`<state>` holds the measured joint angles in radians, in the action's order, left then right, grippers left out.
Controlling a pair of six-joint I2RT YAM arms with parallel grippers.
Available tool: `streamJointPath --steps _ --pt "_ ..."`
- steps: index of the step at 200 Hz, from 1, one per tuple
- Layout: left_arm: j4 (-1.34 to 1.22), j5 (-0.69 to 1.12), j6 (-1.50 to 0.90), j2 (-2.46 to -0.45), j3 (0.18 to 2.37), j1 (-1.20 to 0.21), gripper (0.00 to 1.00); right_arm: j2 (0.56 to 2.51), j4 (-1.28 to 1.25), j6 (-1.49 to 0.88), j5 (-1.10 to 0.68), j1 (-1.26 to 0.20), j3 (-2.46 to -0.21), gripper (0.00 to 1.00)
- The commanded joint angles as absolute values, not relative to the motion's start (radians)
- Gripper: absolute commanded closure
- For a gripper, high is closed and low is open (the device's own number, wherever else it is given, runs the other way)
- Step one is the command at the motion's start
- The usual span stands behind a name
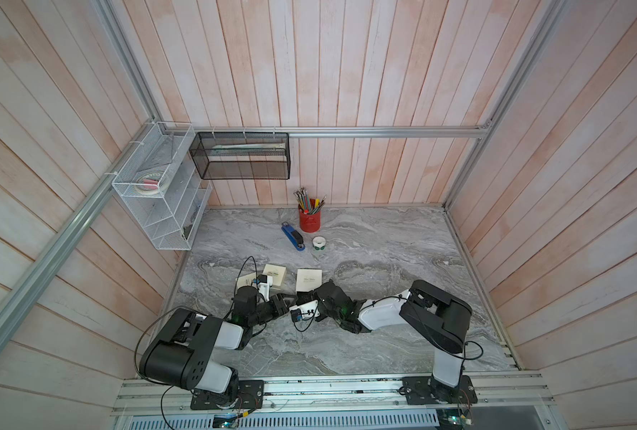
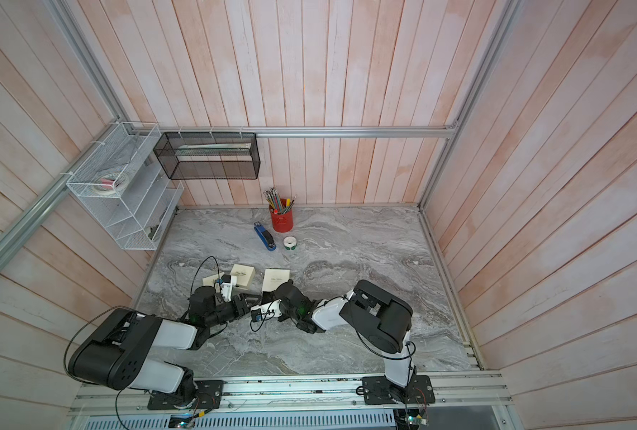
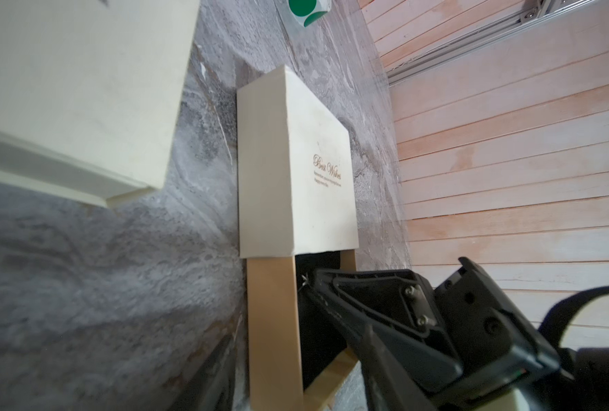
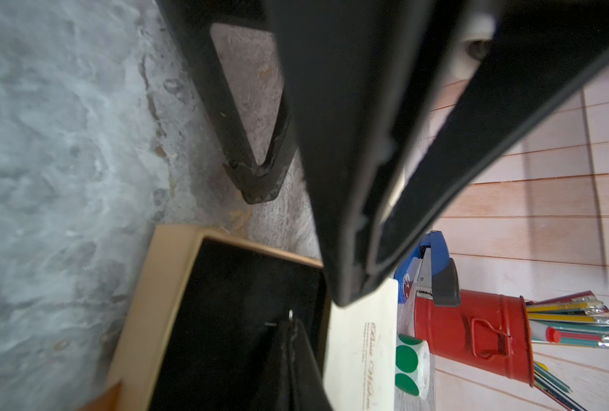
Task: Place the earrings into the drawer-style jewelry box
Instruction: Insert the earring into the inner lining.
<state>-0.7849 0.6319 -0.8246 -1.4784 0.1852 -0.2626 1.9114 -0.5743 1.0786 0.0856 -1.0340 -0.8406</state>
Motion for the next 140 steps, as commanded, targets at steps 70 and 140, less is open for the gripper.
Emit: streamJointPath --steps 70,140 --pt "-0.855 0.660 -0.849 -1.447 0.206 -0.281 0.43 1.916 -0.521 1.116 0.046 -1.058 -0.817 1.00" --pt "-0.849 0.658 -0.844 -1.443 0.201 -0.276 0.43 1.904 -0.508 1.088 0.033 -1.045 -0.821 1.00"
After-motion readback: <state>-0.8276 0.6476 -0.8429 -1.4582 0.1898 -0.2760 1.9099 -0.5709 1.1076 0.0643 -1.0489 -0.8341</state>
